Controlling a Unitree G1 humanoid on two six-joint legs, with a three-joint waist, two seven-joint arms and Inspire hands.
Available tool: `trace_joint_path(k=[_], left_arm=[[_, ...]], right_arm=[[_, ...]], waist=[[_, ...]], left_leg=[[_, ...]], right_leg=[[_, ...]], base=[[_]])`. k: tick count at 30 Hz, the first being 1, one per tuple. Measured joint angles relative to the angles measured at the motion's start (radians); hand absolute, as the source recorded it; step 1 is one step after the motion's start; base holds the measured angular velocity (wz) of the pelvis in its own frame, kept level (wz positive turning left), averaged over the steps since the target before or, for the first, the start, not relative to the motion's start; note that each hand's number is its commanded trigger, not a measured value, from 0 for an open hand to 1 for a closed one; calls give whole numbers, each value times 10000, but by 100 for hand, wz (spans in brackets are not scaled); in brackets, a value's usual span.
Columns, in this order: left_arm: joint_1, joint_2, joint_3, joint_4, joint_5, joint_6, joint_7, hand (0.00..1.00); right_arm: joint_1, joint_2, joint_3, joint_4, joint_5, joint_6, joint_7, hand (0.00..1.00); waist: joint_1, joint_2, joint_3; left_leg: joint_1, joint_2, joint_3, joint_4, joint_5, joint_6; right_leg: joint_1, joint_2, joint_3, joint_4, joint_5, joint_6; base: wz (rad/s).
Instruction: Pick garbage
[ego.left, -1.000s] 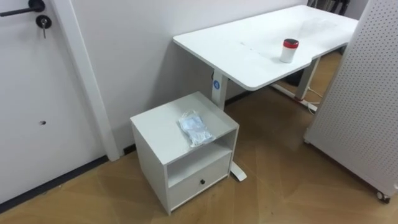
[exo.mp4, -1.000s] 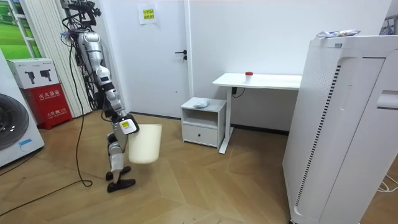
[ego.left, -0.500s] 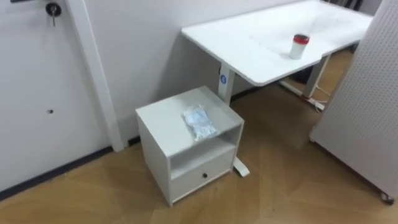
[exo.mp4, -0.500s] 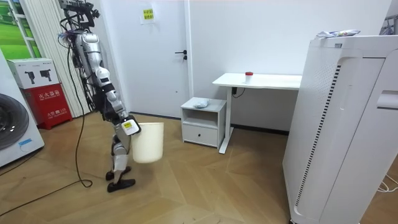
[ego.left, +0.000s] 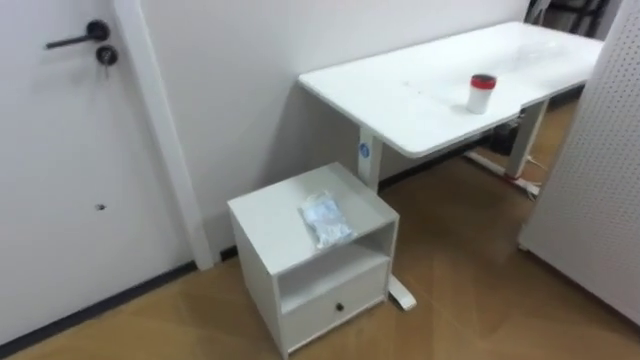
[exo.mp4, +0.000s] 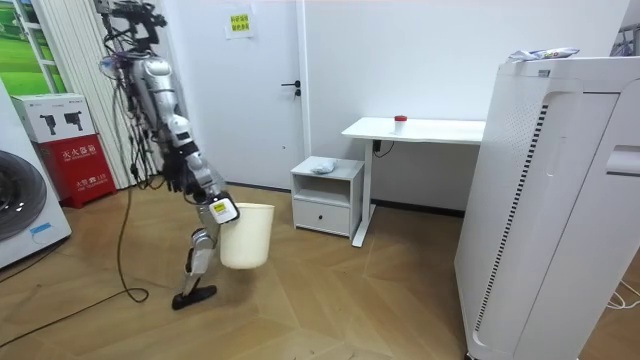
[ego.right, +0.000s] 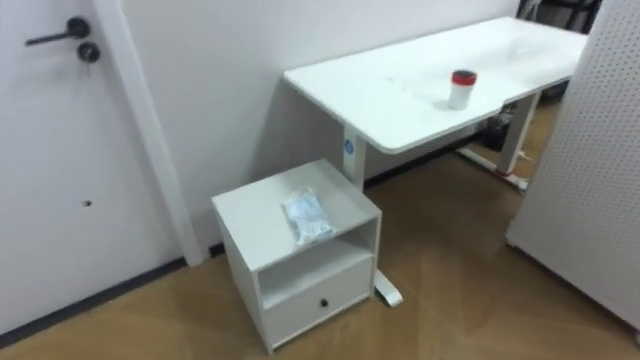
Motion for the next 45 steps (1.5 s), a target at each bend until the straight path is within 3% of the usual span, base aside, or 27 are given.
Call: trace_joint_path(k=[1,2,3,4,5,7,8,10,11,12,14,16,18,19,20,21,23,24,26,27,28,30,33,36,40,43,45], left_arm=[[28,-28,10,-6,1,-113,-52,0],[47,-28,13,-8,0,-225,-92,0],[69,-26,71,-15,0,-421,-115,0],[22,-6,132,-24,-35,-549,-103,0],[-66,-8,129,-27,-32,-574,-97,0],[-511,28,116,-105,-43,-741,-26,0],[-608,37,113,-105,-43,-801,24,0],[-985,56,111,-88,-129,-871,156,0],[-1080,59,98,-88,-139,-874,166,0],[-1264,69,86,-107,-131,-902,198,0],[-1565,102,86,-196,-130,-916,340,0],[-1927,128,53,-318,-173,-965,550,0],[-1950,141,-147,-727,-506,-1121,672,0],[-2037,142,-227,-851,-538,-1238,775,0],[-2120,141,-302,-852,-536,-1269,821,0],[-2203,131,-507,-911,-523,-1368,939,0],[-2245,141,-607,-1210,-523,-1573,987,0],[-2385,126,-691,-1307,-526,-1672,1012,0],[-2538,110,-815,-1314,-527,-1932,1040,0],[-2598,115,-895,-1362,-511,-2028,1120,0],[-2648,70,-933,-1500,-412,-2024,1192,0],[-2688,9,-964,-1961,-395,-2106,1272,0],[-3149,7,-973,-1974,171,-2447,1554,0],[-3784,7,-1091,-2030,425,-2511,1821,0],[-4843,330,-1726,-2071,156,-2819,2366,0],[-5396,541,-2054,-2068,-37,-3132,2725,0],[-5612,562,-2267,-2070,-9,-3154,2829,0]], right_arm=[[49,-17,11,-107,-60,64,-13,100],[120,-19,15,-144,-66,77,-18,100],[115,-14,71,-332,-138,85,-16,100],[152,6,98,-542,-347,84,-12,100],[184,-13,88,-637,-462,77,-16,100],[195,-43,167,-824,-592,59,-150,100],[173,-28,214,-869,-603,75,-207,100],[11,-11,490,-942,-846,86,-363,100],[-39,-14,499,-939,-846,87,-382,100],[-153,-12,520,-944,-913,87,-425,100],[-369,38,519,-948,-1150,75,-425,100],[-591,151,581,-953,-1176,34,-417,100],[-664,191,597,-986,-1150,-98,-407,100],[-748,181,700,-1095,-1089,-171,-421,100],[-783,168,768,-1168,-983,-196,-423,100],[-838,162,820,-1223,-759,-298,-424,100],[-946,178,813,-1236,-683,-432,-433,100],[-935,181,819,-1250,-668,-594,-425,100],[-951,206,866,-1249,-526,-750,-424,100],[-925,296,885,-1256,-424,-902,-415,100],[-853,338,892,-1238,-329,-999,-415,100],[-972,329,892,-1056,-323,-1055,-413,100],[-1543,320,1011,-412,-353,-1342,-369,100],[-1711,224,1284,-266,-75,-1455,-358,100],[-2114,128,2021,-191,421,-1585,-186,100],[-2515,47,2160,-166,418,-1704,-69,100],[-2663,-52,2283,-164,505,-1780,-33,100]], waist=[[63,-107,-38],[71,-169,-62],[147,-261,-60],[193,-378,-7],[151,-457,-15],[135,-437,28],[146,-444,33],[207,-475,24],[230,-488,31],[241,-506,22],[276,-463,0],[289,-390,48],[373,-290,87],[371,-319,55],[365,-264,90],[338,-108,119],[222,14,92],[110,64,93],[78,123,122],[27,99,108],[-145,148,90],[-199,274,25],[-277,409,118],[-454,523,186],[-567,557,335],[-826,575,468],[-958,624,512]], left_leg=[[158,-107,37,66,431,319],[166,-116,143,213,483,425],[135,-146,305,672,380,730],[75,-273,358,1238,-20,801],[53,-276,403,1468,-224,814],[-199,-225,547,2399,-1118,886],[-226,-225,582,2508,-1296,905],[-148,-243,777,2916,-1932,971],[-112,-250,805,2986,-2070,999],[-42,-272,815,3084,-2295,1037],[108,-265,815,3154,-2541,1078],[442,-170,714,3040,-2780,1091],[728,-75,619,2735,-2873,1069],[849,-21,600,2500,-2870,1065],[918,35,606,2413,-2866,1058],[1026,176,587,2291,-2880,1031],[1139,310,530,2070,-2867,977],[1209,362,481,1986,-2863,946],[1375,465,417,1899,-2943,802],[1451,477,335,1871,-2997,704],[1473,537,123,1938,-3071,574],[1338,727,-62,2056,-3122,372],[1111,843,-71,2052,-3047,221],[866,936,-31,2039,-3041,211],[209,928,76,2321,-3042,212],[-296,900,224,2543,-3040,221],[-602,903,258,2726,-3048,236]], right_leg=[[242,-138,192,-275,-90,104],[349,-219,213,-427,-117,168],[582,-441,14,-649,-173,361],[769,-617,-144,-795,-195,541],[864,-705,-269,-839,-149,631],[920,-934,-310,-621,-109,858],[874,-975,-316,-439,-118,967],[452,-1275,-620,866,-85,1270],[269,-1337,-776,1350,-3,1426],[-152,-1581,-1110,2363,311,1838],[-627,-1825,-1535,3514,1050,1850],[-1011,-2008,-2056,4456,2414,1744],[-1481,-2081,-2213,5086,3242,1735],[-2095,-2172,-2275,5609,2968,1686],[-2395,-2192,-2324,5774,2727,1631],[-3007,-2197,-2451,5786,2228,1559],[-3902,-2155,-2456,5135,1789,1486],[-4232,-2095,-2440,4114,1687,1461],[-4389,-1945,-2393,2065,1745,1460],[-4385,-1832,-2162,682,2059,1451],[-4370,-1653,-2000,130,3095,1517],[-4256,-1277,-2086,-30,3163,1419],[-4395,-1092,-2082,-180,3220,1317],[-4600,-1094,-2176,-200,3205,1292],[-5379,-1123,-2003,96,3245,1242],[-6033,-1256,-1950,538,3236,1228],[-6366,-1262,-1863,713,3245,1207]], base=[[-65],[-64],[-61],[-52],[-26],[-7],[-12],[-19],[-11],[-3],[0],[4],[-10],[-15],[-11],[-11],[0],[12],[9],[29],[37],[18],[-1],[5],[-10],[-8],[-2]])
